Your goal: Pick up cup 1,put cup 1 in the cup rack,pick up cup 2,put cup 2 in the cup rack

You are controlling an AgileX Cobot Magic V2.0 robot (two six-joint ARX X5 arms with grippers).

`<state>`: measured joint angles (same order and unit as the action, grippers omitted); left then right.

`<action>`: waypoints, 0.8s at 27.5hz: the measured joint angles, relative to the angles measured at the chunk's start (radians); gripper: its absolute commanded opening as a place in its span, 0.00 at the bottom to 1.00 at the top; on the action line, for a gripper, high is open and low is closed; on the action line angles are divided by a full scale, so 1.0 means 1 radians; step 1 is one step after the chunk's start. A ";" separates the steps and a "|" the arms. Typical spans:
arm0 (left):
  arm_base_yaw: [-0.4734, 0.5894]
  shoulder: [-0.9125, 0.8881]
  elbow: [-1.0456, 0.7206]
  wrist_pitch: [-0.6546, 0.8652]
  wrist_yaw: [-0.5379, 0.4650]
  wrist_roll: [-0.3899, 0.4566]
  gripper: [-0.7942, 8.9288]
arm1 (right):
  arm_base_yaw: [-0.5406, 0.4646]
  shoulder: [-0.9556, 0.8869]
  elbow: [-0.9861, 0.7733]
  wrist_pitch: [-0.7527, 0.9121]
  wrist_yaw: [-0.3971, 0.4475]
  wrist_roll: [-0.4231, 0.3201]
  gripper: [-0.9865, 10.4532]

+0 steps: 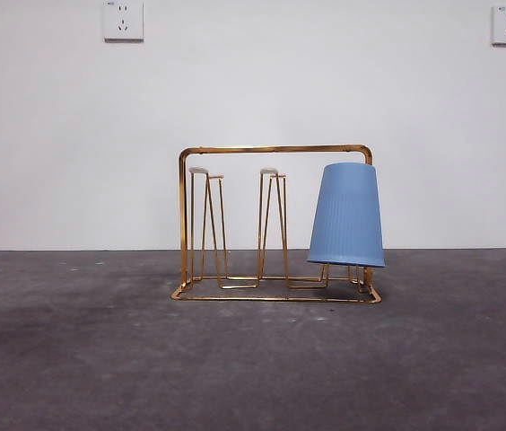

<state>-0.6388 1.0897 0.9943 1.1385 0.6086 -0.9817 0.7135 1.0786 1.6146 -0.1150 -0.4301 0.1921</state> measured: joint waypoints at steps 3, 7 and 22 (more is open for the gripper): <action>-0.039 0.041 0.000 0.066 -0.038 -0.007 0.61 | 0.005 0.033 -0.005 -0.010 -0.005 0.006 0.08; -0.059 0.074 0.000 0.088 -0.085 -0.005 0.61 | 0.039 0.061 -0.005 -0.007 -0.004 0.007 0.08; -0.065 0.090 0.000 0.128 -0.185 0.032 0.61 | 0.110 0.180 -0.005 0.035 0.038 -0.007 0.08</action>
<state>-0.7036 1.1797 0.9943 1.2667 0.4240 -0.9501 0.8238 1.2583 1.6093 -0.0803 -0.3923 0.1852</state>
